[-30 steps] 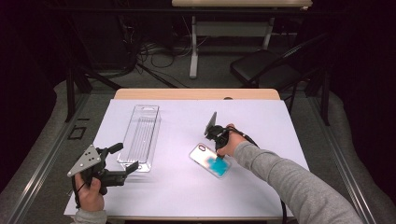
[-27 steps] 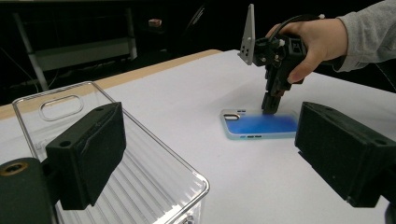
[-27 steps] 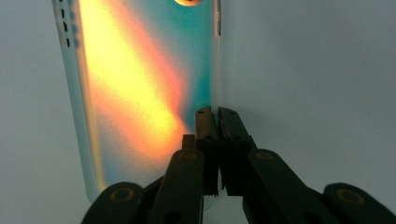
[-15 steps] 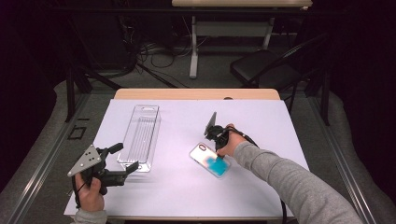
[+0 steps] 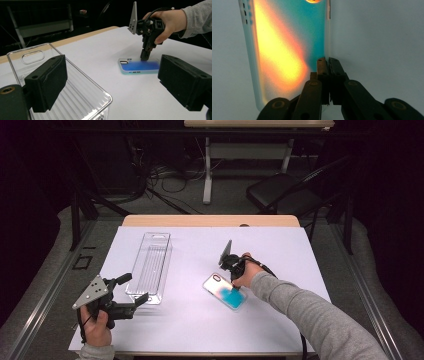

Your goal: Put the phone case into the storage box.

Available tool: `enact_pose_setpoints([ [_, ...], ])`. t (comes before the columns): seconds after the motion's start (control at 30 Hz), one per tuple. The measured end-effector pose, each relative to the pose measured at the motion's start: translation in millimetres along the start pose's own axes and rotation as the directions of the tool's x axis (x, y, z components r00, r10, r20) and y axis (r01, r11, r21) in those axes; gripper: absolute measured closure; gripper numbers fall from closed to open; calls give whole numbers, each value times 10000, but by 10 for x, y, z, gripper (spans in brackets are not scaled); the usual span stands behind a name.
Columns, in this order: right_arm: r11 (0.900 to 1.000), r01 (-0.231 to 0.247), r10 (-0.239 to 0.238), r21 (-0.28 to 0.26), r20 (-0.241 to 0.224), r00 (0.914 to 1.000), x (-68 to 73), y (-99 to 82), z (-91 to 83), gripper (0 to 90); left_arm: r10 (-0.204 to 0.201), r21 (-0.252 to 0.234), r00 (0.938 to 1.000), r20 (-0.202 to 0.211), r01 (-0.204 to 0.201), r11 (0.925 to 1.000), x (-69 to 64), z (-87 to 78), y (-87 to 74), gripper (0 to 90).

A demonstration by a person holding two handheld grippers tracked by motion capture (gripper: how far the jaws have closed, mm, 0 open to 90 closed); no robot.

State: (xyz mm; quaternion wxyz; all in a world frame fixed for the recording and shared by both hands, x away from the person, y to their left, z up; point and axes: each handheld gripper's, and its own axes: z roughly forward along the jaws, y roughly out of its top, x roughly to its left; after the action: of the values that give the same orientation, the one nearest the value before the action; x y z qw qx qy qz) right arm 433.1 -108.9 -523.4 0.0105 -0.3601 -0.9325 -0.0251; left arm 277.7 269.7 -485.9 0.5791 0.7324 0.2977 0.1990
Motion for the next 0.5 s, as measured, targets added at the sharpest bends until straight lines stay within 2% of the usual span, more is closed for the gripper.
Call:
enact_pose_setpoints([
  [0.27, 9999, 81, -82, -72, -55, 10000, 0, -3, -7, 888, -3, 7, 10000, -11, 3, 10000, -1, 1, 0, 90],
  [0.43, 10000, -53, 53, -73, -94, 9999, 3, -10, -26, 889, -5, 1, 10000, 2, 5, 10000, -2, 1, 1, 90],
  [0.47, 9995, -95, 91, -288, -111, 9999, 2, -18, -18, 889, -5, 1, 10000, 2, 5, 10000, -2, 1, 1, 90],
  [0.5, 9995, -153, 150, -281, -110, 9998, 2, -20, -27, 889, -8, 5, 10000, -11, 8, 10000, -3, 1, 0, 90],
])
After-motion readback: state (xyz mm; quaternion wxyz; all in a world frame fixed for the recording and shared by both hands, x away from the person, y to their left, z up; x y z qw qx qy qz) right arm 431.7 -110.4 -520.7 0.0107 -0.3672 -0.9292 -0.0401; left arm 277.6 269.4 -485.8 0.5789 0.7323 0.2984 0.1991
